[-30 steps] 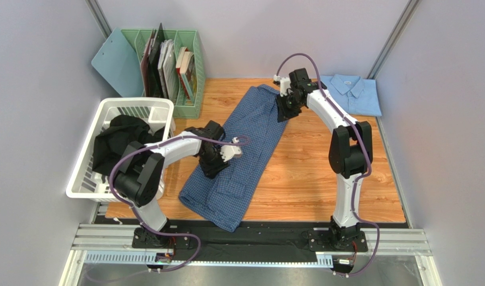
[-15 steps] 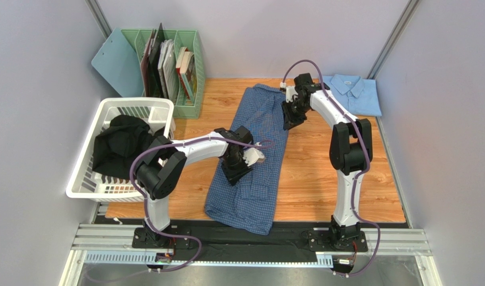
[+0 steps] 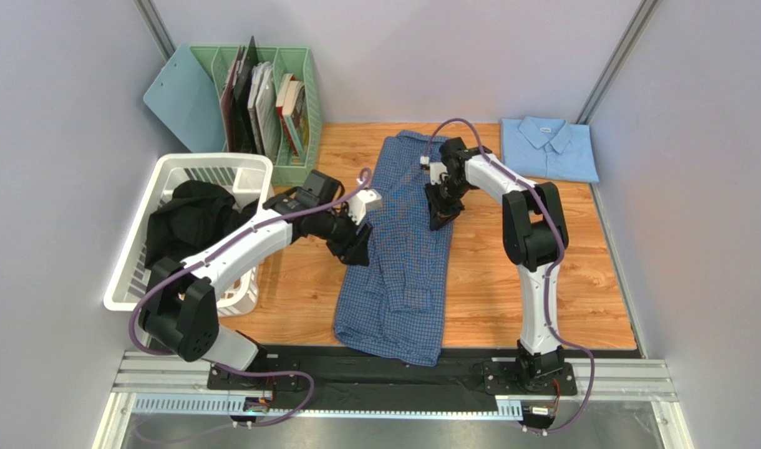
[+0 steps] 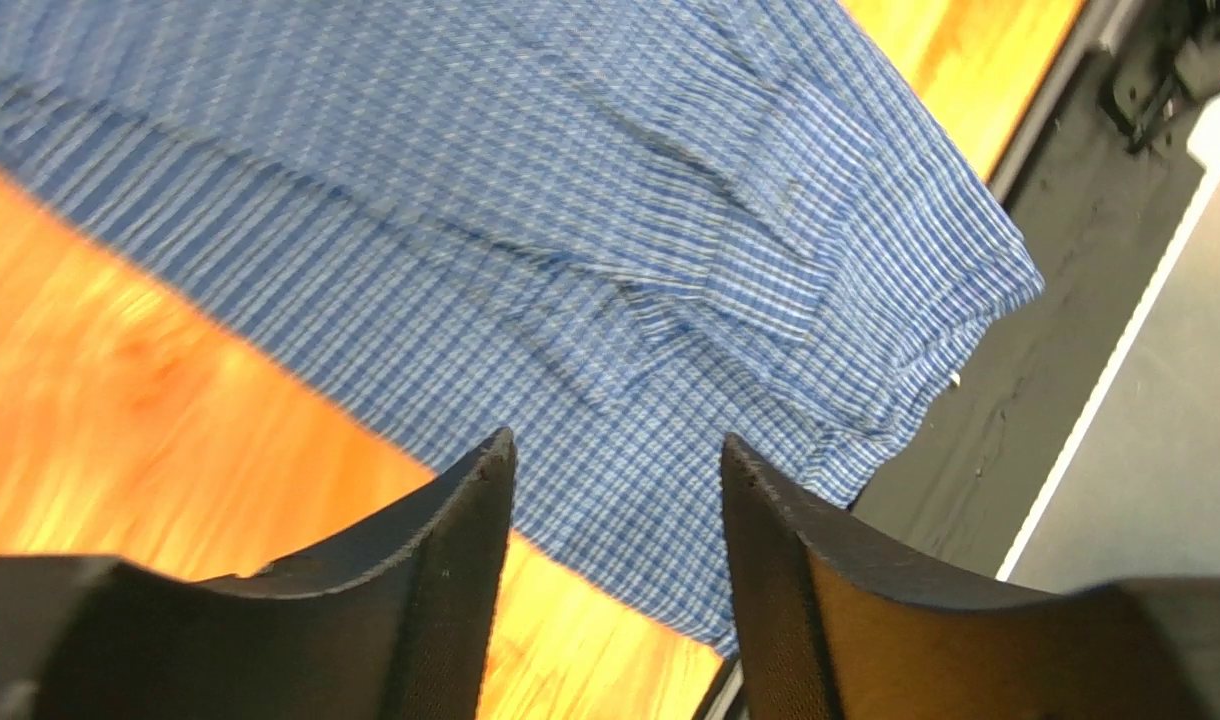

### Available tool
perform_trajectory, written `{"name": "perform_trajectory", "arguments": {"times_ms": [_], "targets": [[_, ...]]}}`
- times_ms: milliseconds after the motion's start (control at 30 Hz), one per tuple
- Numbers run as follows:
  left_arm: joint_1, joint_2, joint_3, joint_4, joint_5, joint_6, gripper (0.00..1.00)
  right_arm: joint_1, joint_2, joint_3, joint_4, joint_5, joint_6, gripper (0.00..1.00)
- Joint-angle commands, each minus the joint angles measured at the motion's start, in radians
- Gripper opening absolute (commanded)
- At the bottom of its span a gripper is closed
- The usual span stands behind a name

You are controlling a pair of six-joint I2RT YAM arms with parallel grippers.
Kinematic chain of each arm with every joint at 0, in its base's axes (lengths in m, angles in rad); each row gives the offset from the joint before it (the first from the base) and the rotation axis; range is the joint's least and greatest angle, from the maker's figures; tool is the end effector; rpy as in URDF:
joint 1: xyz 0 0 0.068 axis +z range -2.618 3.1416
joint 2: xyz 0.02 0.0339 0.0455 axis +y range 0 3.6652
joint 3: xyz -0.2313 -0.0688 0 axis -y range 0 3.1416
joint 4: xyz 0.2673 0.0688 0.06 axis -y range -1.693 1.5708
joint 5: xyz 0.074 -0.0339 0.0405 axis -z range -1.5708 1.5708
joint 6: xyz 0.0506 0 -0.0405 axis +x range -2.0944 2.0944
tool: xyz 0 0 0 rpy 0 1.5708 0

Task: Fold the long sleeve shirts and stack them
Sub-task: Fold the shirt

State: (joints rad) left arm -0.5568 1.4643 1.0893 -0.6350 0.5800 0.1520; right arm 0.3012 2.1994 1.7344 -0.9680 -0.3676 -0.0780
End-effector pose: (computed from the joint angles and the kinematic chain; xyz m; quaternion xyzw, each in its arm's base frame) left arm 0.2638 -0.1969 0.2029 0.3938 0.8361 -0.3225 0.2045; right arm 0.4133 0.1474 0.1143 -0.1972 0.9609 0.1887 0.0470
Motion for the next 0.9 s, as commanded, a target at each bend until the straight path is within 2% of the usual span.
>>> {"name": "perform_trajectory", "arguments": {"times_ms": [0,267,467,733,867], "targets": [[0.064,0.020,-0.009,-0.026,0.090,0.000,0.61,-0.002,0.083,0.086,0.046,0.045,0.023,0.19],[0.144,0.174,0.095,-0.069,0.046,0.009,0.63,-0.004,0.236,0.333,0.022,0.127,0.015,0.18],[0.175,0.309,0.224,-0.091,0.012,0.049,0.63,-0.023,0.258,0.402,0.022,0.088,0.072,0.21],[0.146,0.435,0.308,-0.032,-0.020,-0.029,0.51,-0.031,-0.021,0.236,0.060,0.003,0.024,0.26],[0.143,0.520,0.357,-0.049,-0.054,-0.043,0.44,-0.030,-0.091,0.134,0.040,-0.036,0.011,0.26]]}}
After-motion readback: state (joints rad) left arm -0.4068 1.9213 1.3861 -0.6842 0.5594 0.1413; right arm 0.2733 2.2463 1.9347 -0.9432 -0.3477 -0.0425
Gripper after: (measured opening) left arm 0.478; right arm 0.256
